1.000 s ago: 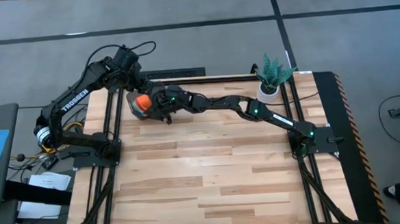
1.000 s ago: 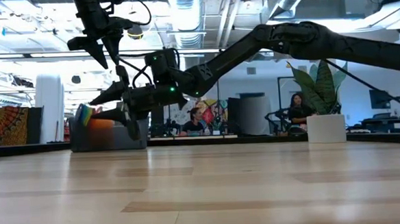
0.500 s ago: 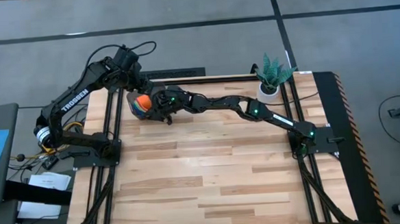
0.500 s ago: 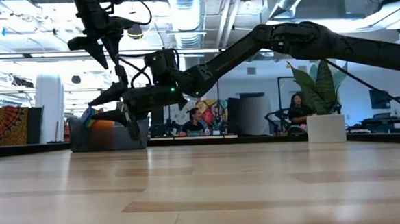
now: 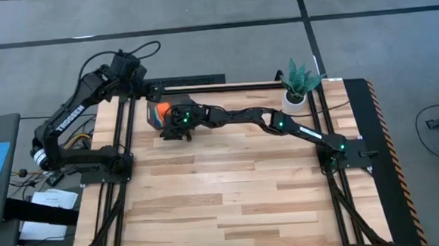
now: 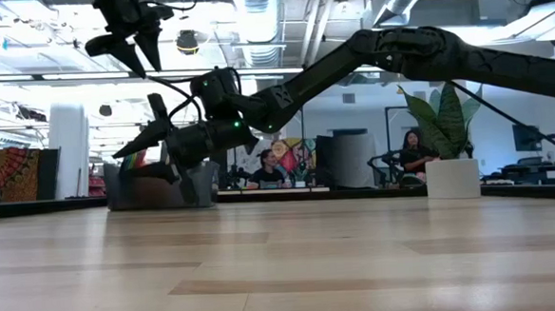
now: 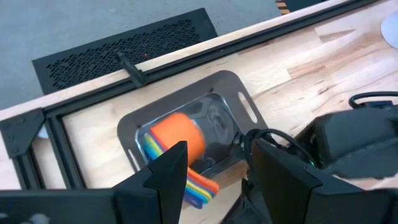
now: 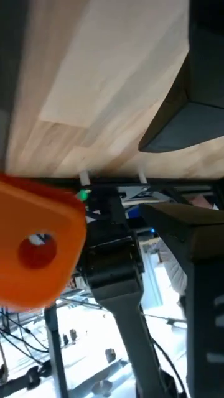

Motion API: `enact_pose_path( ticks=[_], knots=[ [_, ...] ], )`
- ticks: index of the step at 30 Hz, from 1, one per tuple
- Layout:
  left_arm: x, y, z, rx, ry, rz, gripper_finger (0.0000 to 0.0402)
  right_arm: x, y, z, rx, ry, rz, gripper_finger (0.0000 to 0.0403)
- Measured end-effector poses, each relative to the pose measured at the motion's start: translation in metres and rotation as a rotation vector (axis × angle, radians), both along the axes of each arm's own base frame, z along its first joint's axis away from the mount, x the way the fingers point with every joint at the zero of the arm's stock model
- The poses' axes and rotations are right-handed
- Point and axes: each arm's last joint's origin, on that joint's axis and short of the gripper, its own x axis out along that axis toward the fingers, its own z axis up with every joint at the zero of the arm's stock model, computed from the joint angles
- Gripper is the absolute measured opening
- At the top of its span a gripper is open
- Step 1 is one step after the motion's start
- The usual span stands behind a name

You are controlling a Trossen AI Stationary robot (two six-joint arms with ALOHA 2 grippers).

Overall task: Nest measuring cups in basket
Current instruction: Put the stacked measuring cups into the black bin, then return to Home Position

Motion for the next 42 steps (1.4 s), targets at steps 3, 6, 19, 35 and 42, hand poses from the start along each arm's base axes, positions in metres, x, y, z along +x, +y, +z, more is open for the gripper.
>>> enact_pose_path(
  ticks=[3, 6, 19, 35, 42],
  knots=[
    [-0.004, -0.004, 0.003, 0.002, -0.005, 0.006, 0.0167, -0.001, -0.004, 0.002, -0.057, -0.017, 0.001, 0.0164],
    [-0.007, -0.007, 0.005, 0.007, -0.021, 0.021, 0.0167, -0.003, -0.01, 0.011, -0.131, -0.06, 0.005, 0.0166],
    [-0.005, -0.022, 0.019, 0.098, -0.104, -0.028, 0.0167, -0.023, -0.002, 0.066, -0.463, 0.014, 0.155, 0.0198],
    [-0.038, -0.106, 0.024, 0.326, -0.411, -0.168, 0.0166, -0.098, 0.024, 0.224, -1.056, -0.029, 0.259, 0.0156],
    [-0.02, -0.13, -0.024, 0.404, -0.75, -0.437, 0.0128, -0.148, 0.04, 0.275, -1.179, -0.139, 0.237, 0.0117]
  ],
)
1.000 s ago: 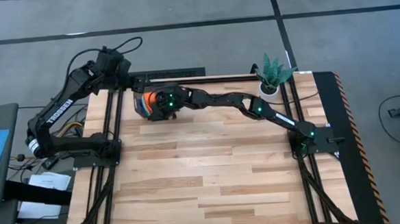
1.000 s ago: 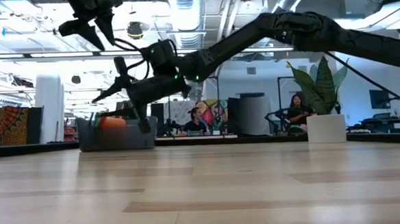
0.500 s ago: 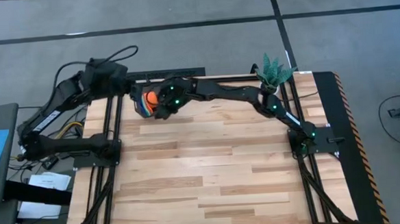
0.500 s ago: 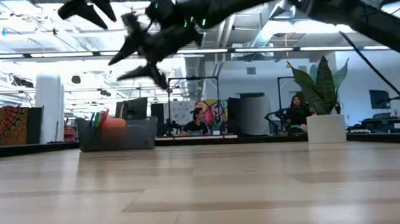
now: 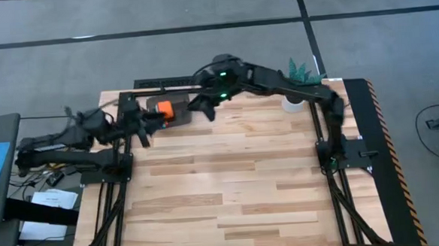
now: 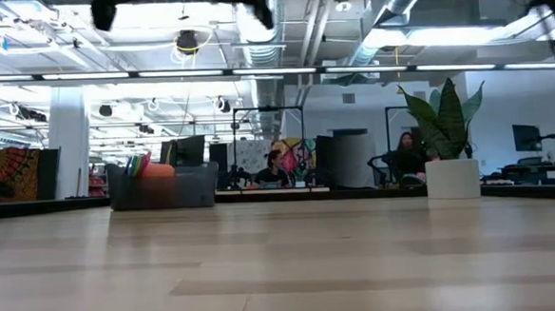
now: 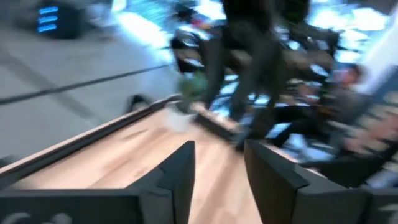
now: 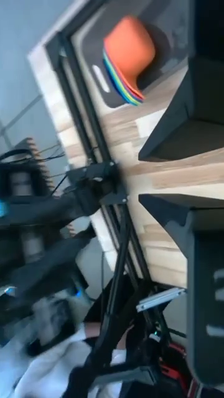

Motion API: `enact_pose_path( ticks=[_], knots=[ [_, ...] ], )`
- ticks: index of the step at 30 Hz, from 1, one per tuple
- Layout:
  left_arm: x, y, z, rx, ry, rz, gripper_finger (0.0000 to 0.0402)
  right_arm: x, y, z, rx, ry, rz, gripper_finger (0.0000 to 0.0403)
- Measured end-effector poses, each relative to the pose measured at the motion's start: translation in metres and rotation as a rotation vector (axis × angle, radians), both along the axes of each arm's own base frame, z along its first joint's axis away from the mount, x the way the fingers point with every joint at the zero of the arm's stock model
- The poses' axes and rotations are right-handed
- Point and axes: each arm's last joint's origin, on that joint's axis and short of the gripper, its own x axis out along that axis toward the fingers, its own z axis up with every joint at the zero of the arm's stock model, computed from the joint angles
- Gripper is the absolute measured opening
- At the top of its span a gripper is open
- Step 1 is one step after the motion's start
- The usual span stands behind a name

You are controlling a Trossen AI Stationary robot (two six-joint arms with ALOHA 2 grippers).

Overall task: Nest measuring cups in basket
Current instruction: Return to Home Position

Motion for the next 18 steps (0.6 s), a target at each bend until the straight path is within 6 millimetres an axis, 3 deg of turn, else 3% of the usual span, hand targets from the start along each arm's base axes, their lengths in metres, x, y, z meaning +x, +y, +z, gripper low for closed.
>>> enact_pose_path(
  ticks=[4, 9, 14, 18],
  knots=[
    [0.014, -0.011, -0.027, 0.071, -0.067, -0.115, 0.0092, -0.038, 0.01, 0.012, -0.026, -0.084, -0.003, 0.0097],
    [0.019, -0.022, -0.05, 0.104, -0.09, -0.178, 0.0047, -0.09, 0.025, 0.003, -0.019, -0.235, -0.018, 0.0071],
    [0.009, -0.026, -0.056, 0.108, -0.138, -0.194, 0.0005, -0.158, 0.043, 0.014, -0.064, -0.475, -0.031, 0.0038],
    [0.0, -0.027, -0.057, 0.186, -0.108, -0.238, 0.0009, -0.194, 0.048, -0.002, -0.226, -0.325, -0.08, 0.0012]
  ],
)
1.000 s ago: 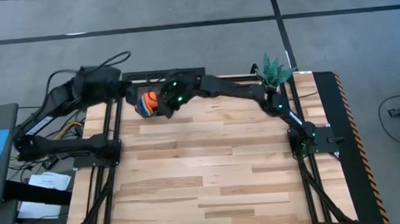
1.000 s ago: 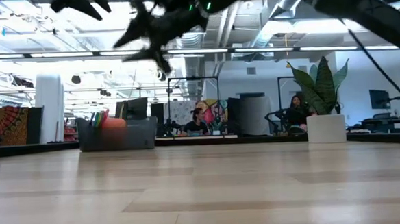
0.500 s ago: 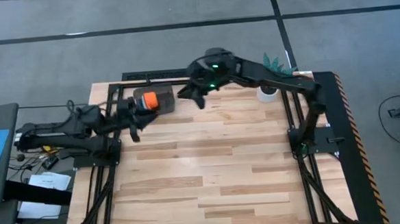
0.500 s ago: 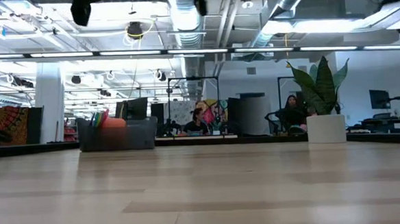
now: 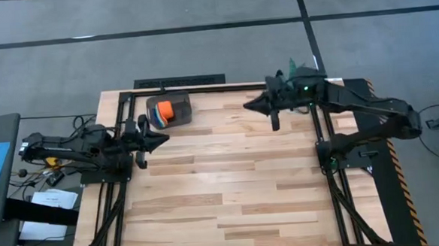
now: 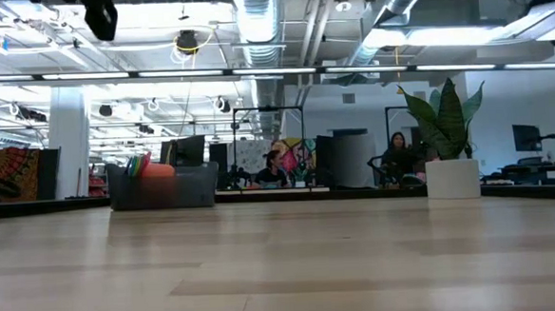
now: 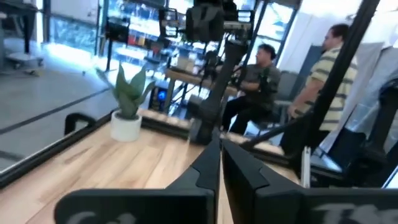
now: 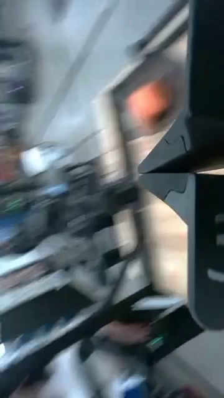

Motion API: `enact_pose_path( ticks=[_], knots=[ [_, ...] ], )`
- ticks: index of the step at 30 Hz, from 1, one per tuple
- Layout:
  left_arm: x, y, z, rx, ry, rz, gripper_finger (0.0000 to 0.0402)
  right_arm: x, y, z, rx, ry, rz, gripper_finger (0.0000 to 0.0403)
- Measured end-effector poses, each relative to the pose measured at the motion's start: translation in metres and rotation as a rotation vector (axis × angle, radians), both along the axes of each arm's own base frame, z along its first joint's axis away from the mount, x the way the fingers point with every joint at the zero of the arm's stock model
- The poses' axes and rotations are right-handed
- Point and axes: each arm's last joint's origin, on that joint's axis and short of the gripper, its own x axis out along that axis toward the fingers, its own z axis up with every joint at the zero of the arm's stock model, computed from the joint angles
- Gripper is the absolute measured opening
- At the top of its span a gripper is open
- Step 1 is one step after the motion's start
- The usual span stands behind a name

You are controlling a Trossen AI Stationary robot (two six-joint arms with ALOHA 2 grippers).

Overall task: Nest measuring cups in basket
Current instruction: Return to Home Position

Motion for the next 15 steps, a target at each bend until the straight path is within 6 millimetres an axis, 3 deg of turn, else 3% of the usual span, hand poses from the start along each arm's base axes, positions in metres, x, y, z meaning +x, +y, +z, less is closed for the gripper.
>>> enact_pose_path(
  ticks=[3, 8, 15],
  knots=[
    [-0.001, 0.0, -0.006, 0.004, 0.063, 0.003, 0.0007, -0.013, -0.001, -0.009, -0.002, 0.095, -0.069, 0.0007],
    [-0.001, -0.002, -0.014, 0.015, 0.145, -0.035, 0.0001, -0.045, 0.008, -0.001, -0.142, -0.112, -0.114, 0.0005],
    [-0.004, -0.006, -0.014, 0.07, 0.153, -0.046, 0.0, -0.078, 0.024, -0.056, -0.113, -0.206, -0.113, 0.0004]
  ],
)
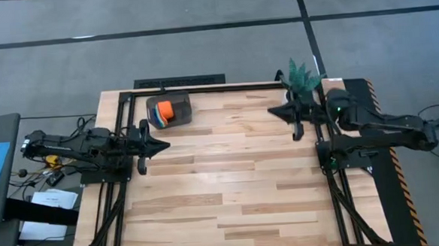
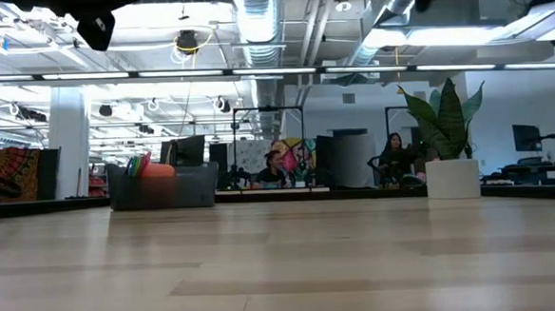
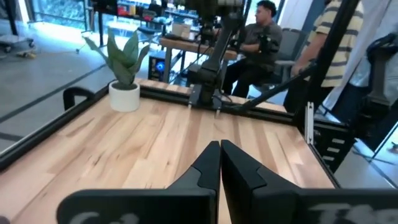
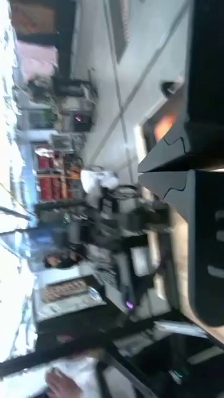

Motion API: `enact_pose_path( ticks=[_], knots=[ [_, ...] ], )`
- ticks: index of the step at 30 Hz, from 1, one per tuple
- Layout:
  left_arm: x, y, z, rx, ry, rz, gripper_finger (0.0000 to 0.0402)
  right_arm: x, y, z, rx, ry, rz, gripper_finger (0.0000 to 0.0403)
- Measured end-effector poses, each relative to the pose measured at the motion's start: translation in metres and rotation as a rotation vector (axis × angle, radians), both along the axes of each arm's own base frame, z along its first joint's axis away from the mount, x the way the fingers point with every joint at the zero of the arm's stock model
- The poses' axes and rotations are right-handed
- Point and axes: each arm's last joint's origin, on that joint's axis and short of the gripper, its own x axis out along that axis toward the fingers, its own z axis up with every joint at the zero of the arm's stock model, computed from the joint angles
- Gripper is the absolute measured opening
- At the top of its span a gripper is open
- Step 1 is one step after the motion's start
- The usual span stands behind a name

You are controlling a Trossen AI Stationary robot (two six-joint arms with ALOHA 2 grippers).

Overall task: Nest measuring cups in basket
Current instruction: Return to Home Position

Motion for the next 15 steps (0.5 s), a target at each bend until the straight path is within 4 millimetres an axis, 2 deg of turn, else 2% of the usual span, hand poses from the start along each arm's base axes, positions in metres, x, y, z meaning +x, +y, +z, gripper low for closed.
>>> enact_pose_path(
  ticks=[3, 8, 15],
  knots=[
    [-0.001, 0.0, -0.008, 0.014, 0.002, -0.001, 0.0, -0.008, 0.006, -0.021, 0.002, 0.03, 0.017, 0.0005],
    [-0.004, 0.001, -0.036, -0.005, -0.038, 0.027, 0.0, -0.025, 0.01, -0.039, -0.021, 0.011, 0.017, 0.0004],
    [-0.012, 0.002, -0.065, -0.042, -0.093, 0.016, 0.0, -0.045, 0.015, -0.067, -0.017, -0.019, 0.023, 0.0004]
  ],
)
